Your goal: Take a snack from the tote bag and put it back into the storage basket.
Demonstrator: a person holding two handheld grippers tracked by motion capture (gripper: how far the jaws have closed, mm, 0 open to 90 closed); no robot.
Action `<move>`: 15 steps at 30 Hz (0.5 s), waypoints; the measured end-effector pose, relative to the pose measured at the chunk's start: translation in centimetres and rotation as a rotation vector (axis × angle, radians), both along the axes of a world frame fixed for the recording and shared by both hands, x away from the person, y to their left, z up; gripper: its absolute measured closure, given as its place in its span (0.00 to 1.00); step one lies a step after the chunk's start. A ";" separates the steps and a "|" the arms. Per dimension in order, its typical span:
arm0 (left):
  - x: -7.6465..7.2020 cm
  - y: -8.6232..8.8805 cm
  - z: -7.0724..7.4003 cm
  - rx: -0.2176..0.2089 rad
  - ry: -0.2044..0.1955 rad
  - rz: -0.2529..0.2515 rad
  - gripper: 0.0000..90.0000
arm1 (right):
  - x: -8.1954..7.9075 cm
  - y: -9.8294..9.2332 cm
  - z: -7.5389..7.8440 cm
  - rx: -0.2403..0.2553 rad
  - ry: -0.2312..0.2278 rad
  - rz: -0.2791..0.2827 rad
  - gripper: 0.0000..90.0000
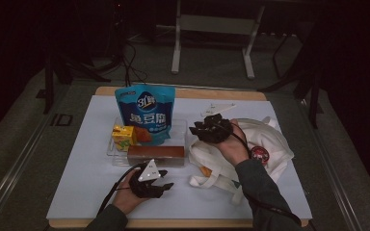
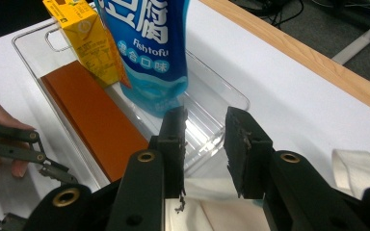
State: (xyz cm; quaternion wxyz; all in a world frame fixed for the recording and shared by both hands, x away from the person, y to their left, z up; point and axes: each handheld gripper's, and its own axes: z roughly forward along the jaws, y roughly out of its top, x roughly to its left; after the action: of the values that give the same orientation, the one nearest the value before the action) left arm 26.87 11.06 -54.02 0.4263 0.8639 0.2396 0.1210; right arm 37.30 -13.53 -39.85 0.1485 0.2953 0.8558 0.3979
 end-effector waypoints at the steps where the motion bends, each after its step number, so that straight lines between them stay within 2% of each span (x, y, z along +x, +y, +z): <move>1: 0.0 0.0 0.0 0.000 0.001 0.000 0.53 | 0.0 -0.2 0.0 0.000 -0.002 -0.001 0.77; 15: 0.0 0.0 0.0 -0.002 0.003 0.000 0.53 | -1.2 -3.7 -0.6 0.008 0.012 -0.033 0.77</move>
State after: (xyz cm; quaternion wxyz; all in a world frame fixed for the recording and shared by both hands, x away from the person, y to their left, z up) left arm 26.85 11.03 -54.03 0.4268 0.8636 0.2404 0.1196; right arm 36.13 -17.21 -40.46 0.1489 0.3123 0.8500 0.3971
